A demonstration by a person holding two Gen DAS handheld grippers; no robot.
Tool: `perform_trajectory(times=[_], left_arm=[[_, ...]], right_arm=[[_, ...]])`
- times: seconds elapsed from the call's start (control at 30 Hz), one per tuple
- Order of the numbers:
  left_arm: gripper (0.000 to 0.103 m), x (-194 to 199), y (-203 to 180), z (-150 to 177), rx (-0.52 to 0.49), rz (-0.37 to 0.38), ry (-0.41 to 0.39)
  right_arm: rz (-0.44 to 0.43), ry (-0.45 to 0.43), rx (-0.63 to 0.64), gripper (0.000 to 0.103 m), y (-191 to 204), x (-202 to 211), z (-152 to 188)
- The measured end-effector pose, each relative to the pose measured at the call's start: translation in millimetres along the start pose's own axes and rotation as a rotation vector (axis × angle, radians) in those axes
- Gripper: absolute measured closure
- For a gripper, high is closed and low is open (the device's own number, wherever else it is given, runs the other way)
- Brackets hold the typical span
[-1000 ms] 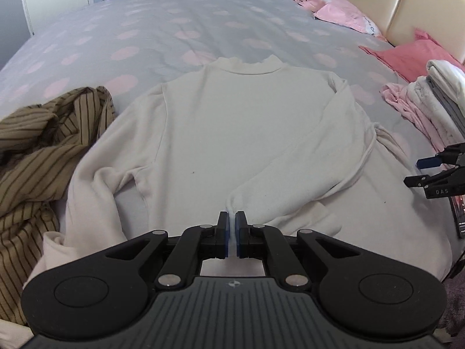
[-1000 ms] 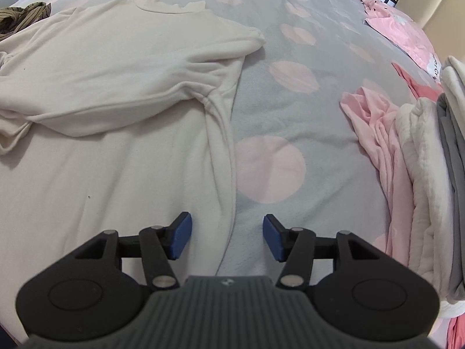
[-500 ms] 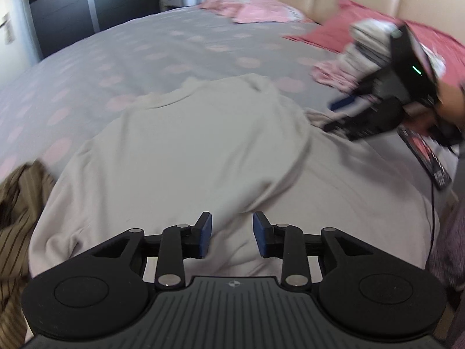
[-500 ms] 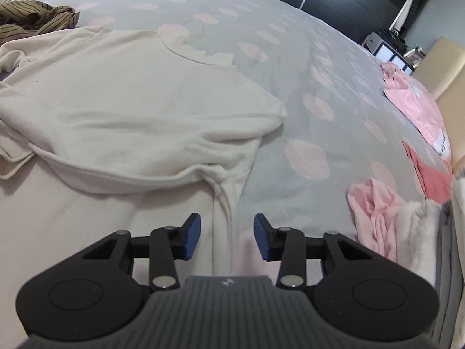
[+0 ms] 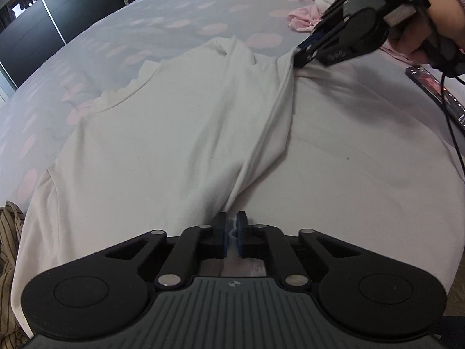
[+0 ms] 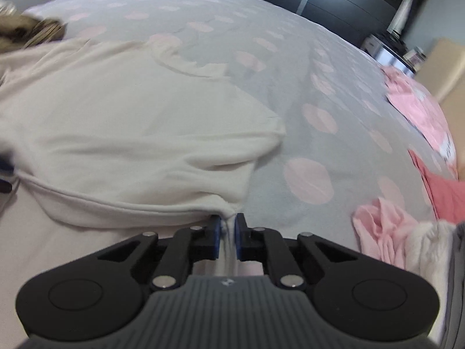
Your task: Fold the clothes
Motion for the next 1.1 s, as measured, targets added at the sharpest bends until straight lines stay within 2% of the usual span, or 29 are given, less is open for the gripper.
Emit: perform_trajectory(times=[0.03, 0.1, 0.23, 0.3, 0.37, 0.47, 0.5, 0.53, 0.6, 0.67, 0.77, 0.9, 1.1], left_arm=[[0.101, 1.6, -2.2, -2.6, 0.002, 0.015, -0.001], [0.102, 7.5, -12.5, -9.6, 0.017, 0.096, -0.010], [0.102, 23.6, -48.6, -27.6, 0.045, 0.336, -0.043], [0.102, 29.8, -62.8, -35.3, 0.006, 0.363, -0.055], [0.102, 34.7, -66.6, -39.2, -0.027, 0.326, -0.067], [0.101, 39.6, -59.8, -37.8, -0.018, 0.278, -0.072], [0.101, 41.5, -56.5, -35.8, -0.014, 0.255, -0.075], [0.100, 43.9, -53.5, -33.1, -0.017, 0.230, -0.078], [0.088, 46.8, -46.9, -30.2, -0.030, 0.172, -0.081], [0.072, 49.5, -41.3, -24.0, -0.025, 0.125, -0.083], [0.063, 51.3, -40.5, -11.3, -0.024, 0.085, -0.069], [0.058, 49.2, -58.6, -0.6, -0.068, 0.085, -0.083], [0.058, 34.4, -93.5, -5.7, -0.131, 0.000, -0.112]], right_arm=[[0.018, 0.003, -0.046, 0.093, -9.6, 1.2, 0.4], [0.040, 0.012, -0.133, 0.093, -28.0, 1.0, 4.1], [0.016, 0.052, -0.245, 0.093, -44.7, -7.4, 16.2], [0.001, 0.061, -0.270, 0.093, -45.3, -9.3, 18.6], [-0.002, 0.062, -0.256, 0.093, -41.5, -7.3, 16.8], [0.006, 0.060, -0.229, 0.091, -36.4, -2.2, 15.9], [0.013, 0.064, -0.215, 0.086, -35.3, -0.9, 16.0], [0.023, 0.069, -0.205, 0.077, -35.3, 0.7, 16.8], [0.033, 0.071, -0.199, 0.069, -35.6, 5.3, 18.4], [0.020, 0.070, -0.210, 0.068, -34.7, 10.8, 19.8], [0.007, 0.075, -0.215, 0.065, -29.8, 18.5, 22.7], [-0.015, 0.080, -0.202, 0.060, -17.9, 29.1, 27.5], [-0.033, 0.089, -0.155, 0.058, 1.9, 41.9, 32.3]])
Point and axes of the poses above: each gripper's, at about its wrist camera, not at the fingertips, and x roughly against the way its jaws point, y to its left, z to its underside, the point moved 8 cm from there along -x, roughly the way its jaws point, and after that the axes turned 4 degrees about -x, right-handed, at the moved point
